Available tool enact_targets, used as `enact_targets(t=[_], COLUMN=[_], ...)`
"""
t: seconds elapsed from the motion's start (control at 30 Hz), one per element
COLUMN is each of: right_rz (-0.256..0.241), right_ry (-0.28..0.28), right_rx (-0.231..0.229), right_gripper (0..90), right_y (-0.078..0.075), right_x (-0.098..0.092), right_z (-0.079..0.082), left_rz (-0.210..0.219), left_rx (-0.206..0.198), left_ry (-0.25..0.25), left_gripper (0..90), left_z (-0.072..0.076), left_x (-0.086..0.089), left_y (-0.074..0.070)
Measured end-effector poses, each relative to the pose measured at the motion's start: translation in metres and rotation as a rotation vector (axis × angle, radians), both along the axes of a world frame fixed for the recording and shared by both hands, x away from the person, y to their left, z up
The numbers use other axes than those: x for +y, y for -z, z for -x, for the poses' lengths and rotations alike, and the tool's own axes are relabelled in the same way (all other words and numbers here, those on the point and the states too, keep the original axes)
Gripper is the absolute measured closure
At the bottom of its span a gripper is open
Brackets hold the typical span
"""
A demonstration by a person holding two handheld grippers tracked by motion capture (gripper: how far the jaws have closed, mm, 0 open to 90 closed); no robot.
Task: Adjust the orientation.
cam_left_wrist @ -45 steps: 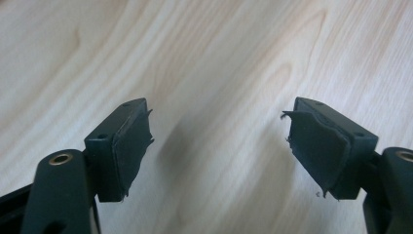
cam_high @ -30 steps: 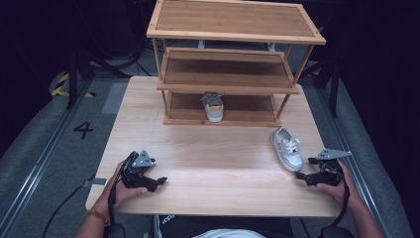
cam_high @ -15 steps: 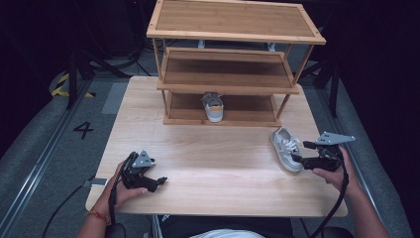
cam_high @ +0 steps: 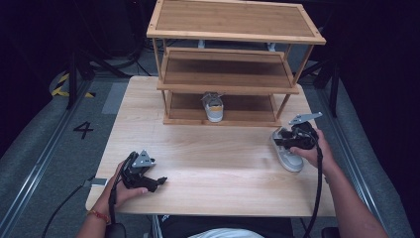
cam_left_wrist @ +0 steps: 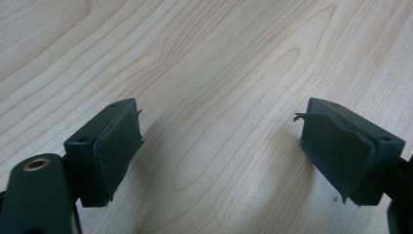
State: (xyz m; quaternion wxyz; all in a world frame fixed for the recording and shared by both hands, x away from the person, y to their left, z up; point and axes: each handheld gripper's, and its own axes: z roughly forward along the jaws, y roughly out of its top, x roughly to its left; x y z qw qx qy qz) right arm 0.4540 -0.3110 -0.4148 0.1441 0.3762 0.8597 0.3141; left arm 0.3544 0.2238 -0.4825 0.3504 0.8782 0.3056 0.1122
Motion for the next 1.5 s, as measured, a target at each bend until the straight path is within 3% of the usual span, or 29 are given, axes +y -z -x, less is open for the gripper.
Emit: enact_targets(t=[0.2,0.3,0.33,0.37,0.4,0.43,0.5,0.57,0.73,0.87,0.97,1.07,1.2,1.33,1.4,1.5], right_rz=[0.034,0.041,0.045,0.045,0.020,0.020,0.022,0.022,0.054,0.062,0.048,0.065,0.049,0.040,0.026,0.035], right_ry=[0.024,0.014,-0.017,-0.017,-0.053,-0.053,-0.115,-0.137,-0.269,-0.339,-0.333,-0.304,-0.267,-0.223,-0.237,-0.284], right_rx=[0.075,0.086,0.092,0.092,0.101,0.101,0.105,0.105,0.121,0.133,0.150,0.151,0.164,0.152,0.151,0.162], right_gripper=[63.3,68.2,73.5,73.5,75.4,75.4,76.3,76.3,74.6,67.5,55.7,51.5,55.2,64.5,71.1,70.9], right_y=[0.011,0.014,0.016,0.016,0.015,0.015,0.012,0.011,0.003,0.000,0.000,0.004,0.011,0.018,0.018,0.016], right_x=[0.005,0.007,0.010,0.010,0.014,0.014,0.024,0.027,0.051,0.063,0.074,0.083,0.088,0.092,0.091,0.089], right_z=[-0.019,-0.021,-0.022,-0.022,-0.021,-0.021,-0.015,-0.012,0.011,0.027,0.036,0.038,0.034,0.030,0.033,0.041], left_rz=[-0.001,0.002,0.001,0.001,0.001,0.001,0.001,0.001,0.004,0.004,0.004,0.004,0.005,0.004,0.003,0.004], left_rx=[0.000,0.001,0.002,0.002,0.001,0.002,0.002,0.002,0.004,0.003,0.004,0.003,0.003,0.003,0.005,0.004], left_ry=[0.002,0.003,0.003,0.003,0.002,0.003,0.002,0.001,-0.004,-0.005,-0.006,-0.005,-0.005,-0.007,-0.009,-0.010], left_gripper=[15.2,15.1,15.1,15.0,15.0,15.0,15.0,15.0,15.0,15.0,15.0,15.0,15.0,15.0,15.0,15.0], left_z=[0.000,0.000,0.000,0.000,0.000,0.000,0.000,0.000,0.000,0.000,0.000,0.000,0.000,0.000,0.000,0.000], left_x=[0.000,0.000,0.000,0.000,0.000,0.000,0.000,0.000,-0.001,-0.001,-0.001,-0.001,-0.001,-0.001,-0.001,-0.001], left_y=[0.000,0.000,0.000,0.000,0.000,0.000,0.000,0.000,0.000,0.000,0.000,0.000,0.000,0.000,0.000,0.000])
